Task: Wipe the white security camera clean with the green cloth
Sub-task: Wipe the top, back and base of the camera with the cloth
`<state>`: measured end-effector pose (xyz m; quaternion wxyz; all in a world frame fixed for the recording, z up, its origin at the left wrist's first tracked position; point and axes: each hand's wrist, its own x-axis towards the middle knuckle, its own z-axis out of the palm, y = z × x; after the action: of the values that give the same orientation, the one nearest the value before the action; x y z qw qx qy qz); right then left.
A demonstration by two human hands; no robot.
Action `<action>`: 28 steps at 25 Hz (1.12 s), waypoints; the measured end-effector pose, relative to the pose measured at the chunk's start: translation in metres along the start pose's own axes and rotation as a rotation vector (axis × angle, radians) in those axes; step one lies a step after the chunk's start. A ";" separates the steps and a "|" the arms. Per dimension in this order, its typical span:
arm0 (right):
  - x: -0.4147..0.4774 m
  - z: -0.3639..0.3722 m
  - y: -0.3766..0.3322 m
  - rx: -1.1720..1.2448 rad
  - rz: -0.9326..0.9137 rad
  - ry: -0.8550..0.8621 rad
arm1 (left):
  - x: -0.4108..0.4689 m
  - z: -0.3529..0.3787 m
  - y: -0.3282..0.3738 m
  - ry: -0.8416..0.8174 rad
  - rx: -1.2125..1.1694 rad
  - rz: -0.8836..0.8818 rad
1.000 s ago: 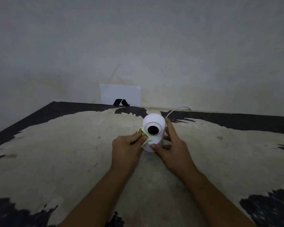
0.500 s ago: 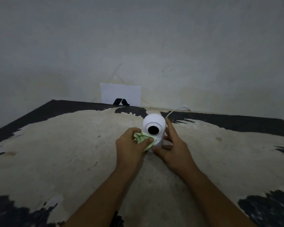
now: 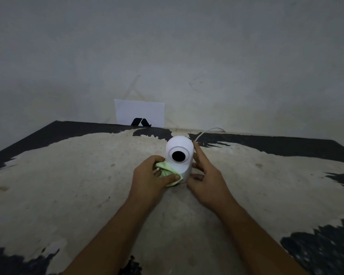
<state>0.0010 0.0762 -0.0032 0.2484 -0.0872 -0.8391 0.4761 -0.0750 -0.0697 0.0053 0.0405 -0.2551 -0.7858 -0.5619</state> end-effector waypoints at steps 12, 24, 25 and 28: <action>0.000 0.001 -0.005 0.019 0.008 0.041 | 0.002 0.007 -0.006 0.138 -0.280 -0.076; 0.001 0.005 -0.010 -0.017 -0.006 0.012 | 0.052 -0.011 0.037 -0.193 0.023 0.219; 0.002 0.006 -0.009 -0.026 -0.003 0.008 | 0.055 -0.011 0.042 -0.236 0.091 0.263; 0.003 0.006 -0.007 -0.057 -0.002 0.003 | 0.061 -0.010 0.054 -0.345 0.270 0.415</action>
<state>-0.0037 0.0691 0.0014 0.2476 -0.0941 -0.8521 0.4514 -0.1058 -0.0442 0.0768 0.0539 -0.4945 -0.7796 -0.3805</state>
